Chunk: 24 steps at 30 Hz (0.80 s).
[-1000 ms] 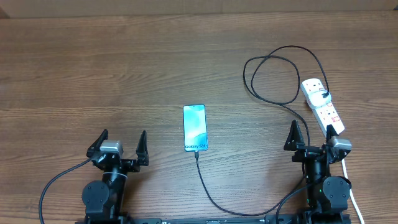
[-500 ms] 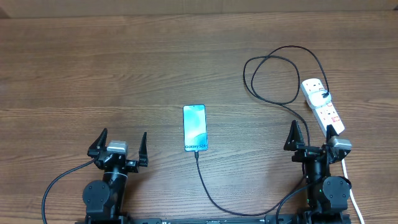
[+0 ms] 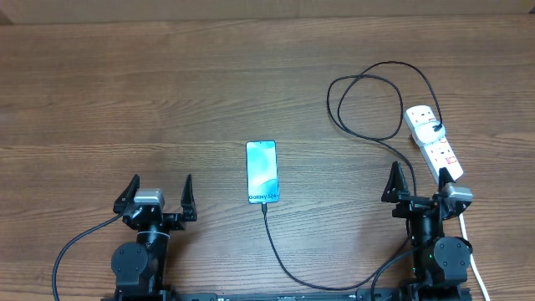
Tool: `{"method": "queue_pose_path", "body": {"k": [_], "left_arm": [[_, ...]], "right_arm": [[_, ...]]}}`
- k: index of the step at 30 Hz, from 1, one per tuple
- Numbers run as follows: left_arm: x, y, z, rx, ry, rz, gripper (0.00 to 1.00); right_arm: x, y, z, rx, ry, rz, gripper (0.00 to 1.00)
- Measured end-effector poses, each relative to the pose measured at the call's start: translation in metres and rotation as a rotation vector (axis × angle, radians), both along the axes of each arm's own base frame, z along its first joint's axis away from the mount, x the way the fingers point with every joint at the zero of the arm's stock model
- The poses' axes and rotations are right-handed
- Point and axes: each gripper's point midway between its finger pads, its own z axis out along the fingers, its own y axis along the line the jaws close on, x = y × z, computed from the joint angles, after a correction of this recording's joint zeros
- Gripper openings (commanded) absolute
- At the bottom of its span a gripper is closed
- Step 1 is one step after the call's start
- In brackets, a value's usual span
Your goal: Plug charger to phone and switch on socket
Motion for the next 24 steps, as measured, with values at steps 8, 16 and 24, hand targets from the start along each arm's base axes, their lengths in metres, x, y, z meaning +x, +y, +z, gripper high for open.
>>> {"method": "queue_pose_path", "body": {"k": [8, 16, 24], "left_arm": [[0.0001, 0.0002, -0.0008, -0.018, 0.002, 0.003, 1.0], [0.0001, 0.0007, -0.0007, -0.022, 0.002, 0.006, 1.0], [0.0001, 0.0007, -0.0007, -0.022, 0.002, 0.006, 1.0]], "right_arm": [[0.0, 0.0, 0.0001, 0.0, 0.0, 0.0, 1.0], [0.0, 0.0001, 0.0001, -0.001, 0.0, 0.0, 1.0], [0.0, 0.0001, 0.0001, 0.0, 0.0, 0.0, 1.0]]}}
